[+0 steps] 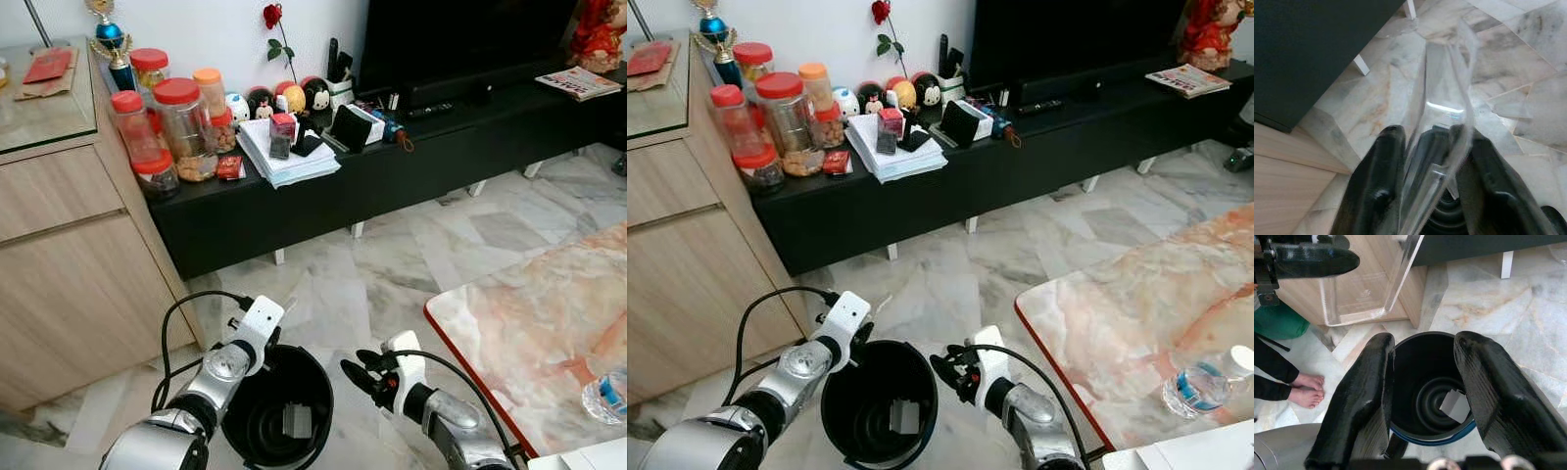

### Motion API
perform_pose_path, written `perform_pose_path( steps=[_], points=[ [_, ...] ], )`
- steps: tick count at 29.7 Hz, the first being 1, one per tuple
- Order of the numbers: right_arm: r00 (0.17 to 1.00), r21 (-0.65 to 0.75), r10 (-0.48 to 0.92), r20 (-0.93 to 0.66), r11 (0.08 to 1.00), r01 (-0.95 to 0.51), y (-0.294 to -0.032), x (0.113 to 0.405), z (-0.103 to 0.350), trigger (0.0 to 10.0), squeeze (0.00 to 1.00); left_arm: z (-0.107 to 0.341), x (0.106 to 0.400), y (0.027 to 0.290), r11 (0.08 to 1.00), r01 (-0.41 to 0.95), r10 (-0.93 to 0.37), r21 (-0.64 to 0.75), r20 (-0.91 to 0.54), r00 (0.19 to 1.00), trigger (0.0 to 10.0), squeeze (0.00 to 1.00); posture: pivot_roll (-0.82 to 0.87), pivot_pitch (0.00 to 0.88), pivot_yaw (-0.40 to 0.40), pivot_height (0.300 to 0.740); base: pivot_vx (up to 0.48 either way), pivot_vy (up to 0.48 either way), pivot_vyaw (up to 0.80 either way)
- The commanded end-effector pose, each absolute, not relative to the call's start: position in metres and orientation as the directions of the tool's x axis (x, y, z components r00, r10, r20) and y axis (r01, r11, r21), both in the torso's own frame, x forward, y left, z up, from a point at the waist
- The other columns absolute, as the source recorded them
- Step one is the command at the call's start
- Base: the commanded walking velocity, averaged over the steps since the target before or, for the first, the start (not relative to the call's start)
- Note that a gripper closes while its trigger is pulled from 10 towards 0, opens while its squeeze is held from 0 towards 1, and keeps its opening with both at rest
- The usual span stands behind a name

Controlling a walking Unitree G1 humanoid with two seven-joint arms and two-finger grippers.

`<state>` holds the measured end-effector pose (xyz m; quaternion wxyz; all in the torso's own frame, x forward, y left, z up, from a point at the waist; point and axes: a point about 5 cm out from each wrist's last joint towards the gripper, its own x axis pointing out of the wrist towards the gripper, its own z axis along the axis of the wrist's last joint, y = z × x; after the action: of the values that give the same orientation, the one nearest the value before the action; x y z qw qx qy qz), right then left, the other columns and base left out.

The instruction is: Picking trash to rubbish bin

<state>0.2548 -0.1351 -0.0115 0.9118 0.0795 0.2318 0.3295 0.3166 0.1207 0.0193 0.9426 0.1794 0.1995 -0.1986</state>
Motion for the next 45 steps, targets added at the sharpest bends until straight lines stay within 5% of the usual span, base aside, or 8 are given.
perform_pose_path(
  steps=[1, 12, 13, 14, 22, 32, 45],
  points=[
    [0.674, 0.301, 0.639, -0.371, 0.77, -0.563, -0.136, 0.254, -0.012, 10.0, 0.0, 0.02, 0.317, 0.121, 0.857, 0.444, -0.303, 0.261, -0.442, 0.845, 10.0, 1.0, 0.03, 0.048, -0.033, 0.74, 0.0, 0.0, 0.0],
    [0.669, 0.302, 0.639, -0.38, 0.769, -0.563, -0.133, 0.252, -0.012, 10.0, 0.0, 0.02, 0.317, 0.124, 0.863, 0.434, -0.294, 0.258, -0.442, 0.847, 10.0, 1.0, 0.03, 0.043, -0.03, 0.74, 0.0, 0.0, 0.0],
    [0.67, 0.302, 0.638, -0.379, 0.77, -0.563, -0.133, 0.253, -0.012, 10.0, 0.0, 0.02, 0.317, 0.124, 0.861, 0.434, -0.292, 0.263, -0.442, 0.848, 10.0, 0.05, 0.04, 0.041, -0.026, 0.74, 0.0, 0.0, 0.0],
    [0.672, 0.301, 0.637, -0.379, 0.771, -0.561, -0.133, 0.253, -0.012, 10.0, 0.0, 0.02, 0.317, 0.124, 0.86, 0.434, -0.29, 0.267, -0.443, 0.848, 10.0, 0.0, 0.04, 0.041, -0.026, 0.74, 0.0, 0.0, 0.0],
    [0.682, 0.273, 0.606, -0.408, 0.794, -0.542, -0.136, 0.25, -0.017, 10.0, 0.0, 0.006, 0.305, 0.14, 0.882, 0.393, -0.234, 0.258, -0.484, 0.843, 10.0, 0.0, 0.04, 0.042, -0.018, 0.74, 0.0, 0.0, 0.0],
    [0.705, 0.24, 0.53, -0.47, 0.846, -0.476, -0.144, 0.243, -0.028, 10.0, 0.0, -0.024, 0.272, 0.183, 0.936, 0.21, -0.012, 0.282, -0.572, 0.82, 10.0, 0.0, 0.04, 0.038, -0.012, 0.74, 0.0, 0.0, 0.0],
    [0.711, 0.238, 0.531, -0.46, 0.846, -0.478, -0.14, 0.247, -0.027, 10.0, 0.0, -0.032, 0.259, 0.196, 0.95, 0.163, 0.03, 0.265, -0.598, 0.801, 10.0, 0.0, 0.04, 0.017, -0.005, 0.74, 0.0, 0.0, 0.0]
  ],
)
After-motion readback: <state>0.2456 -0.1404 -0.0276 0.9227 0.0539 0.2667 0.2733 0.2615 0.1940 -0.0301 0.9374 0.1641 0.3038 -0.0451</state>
